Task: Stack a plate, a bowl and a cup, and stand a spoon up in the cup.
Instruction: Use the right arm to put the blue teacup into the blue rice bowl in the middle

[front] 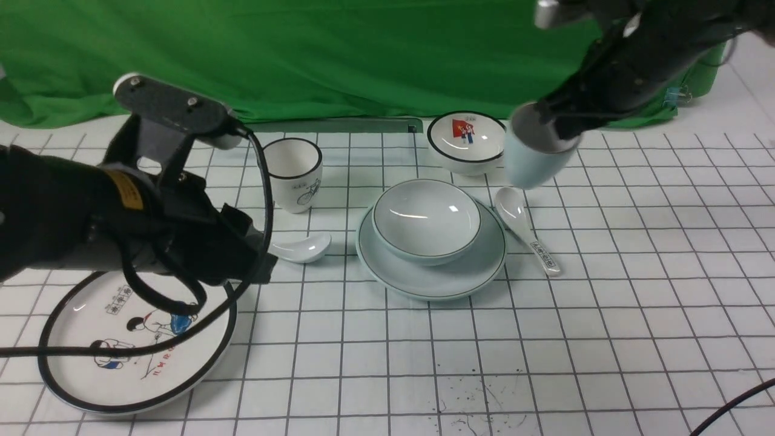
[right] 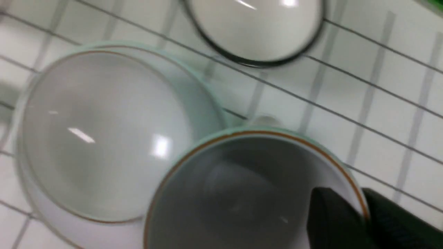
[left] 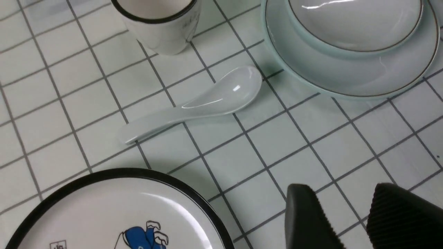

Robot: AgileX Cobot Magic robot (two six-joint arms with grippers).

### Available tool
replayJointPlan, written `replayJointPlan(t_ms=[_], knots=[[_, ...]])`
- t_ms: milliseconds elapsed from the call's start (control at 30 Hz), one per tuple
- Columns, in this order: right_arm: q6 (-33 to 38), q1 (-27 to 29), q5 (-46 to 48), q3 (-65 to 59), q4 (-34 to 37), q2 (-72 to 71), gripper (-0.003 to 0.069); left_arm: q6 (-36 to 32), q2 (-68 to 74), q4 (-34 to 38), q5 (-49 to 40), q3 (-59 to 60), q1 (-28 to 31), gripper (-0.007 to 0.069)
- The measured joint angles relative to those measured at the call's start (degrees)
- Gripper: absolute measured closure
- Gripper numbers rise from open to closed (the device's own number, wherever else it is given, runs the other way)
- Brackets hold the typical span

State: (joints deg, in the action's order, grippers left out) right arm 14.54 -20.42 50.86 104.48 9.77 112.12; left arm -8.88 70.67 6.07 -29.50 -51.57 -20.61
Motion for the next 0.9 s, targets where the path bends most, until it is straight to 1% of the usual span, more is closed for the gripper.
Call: replayJointPlan(t_ms=[100,200,333,433,733,800,900], knots=[[0.22,-5.03,-4.27,0.0,0.74,2.11,0.0572,0.0,0.0,0.38,0.51,0.0,0.0,0.04],[0.27,-7.75,-7.49,0.16,1.05,4.72,0.0572,0.0,0.0,1.08,0.53,0.0,0.0,0.0398],[0.11,-8.33,-8.37,0.82,0.8,8.3,0.0572,0.0,0.0,1.28,0.47,0.0,0.0,0.0391],[-0.15,-8.27,-7.1,1.8,0.24,10.83,0.0572,0.06,0.0,1.28,-0.02,0.0,0.0,0.0389],[-1.14,-8.1,-5.48,2.58,-1.17,11.7,0.0569,1.3,0.0,1.45,-0.12,0.0,0.0,0.0384],[-1.21,-8.06,-5.72,2.63,-1.17,11.7,0.0545,1.52,0.0,1.45,-0.12,0.0,0.0,0.0384],[-1.21,-8.06,-6.47,2.83,-1.76,11.7,0.0478,1.74,0.0,1.45,-0.12,0.0,0.0,0.0384]])
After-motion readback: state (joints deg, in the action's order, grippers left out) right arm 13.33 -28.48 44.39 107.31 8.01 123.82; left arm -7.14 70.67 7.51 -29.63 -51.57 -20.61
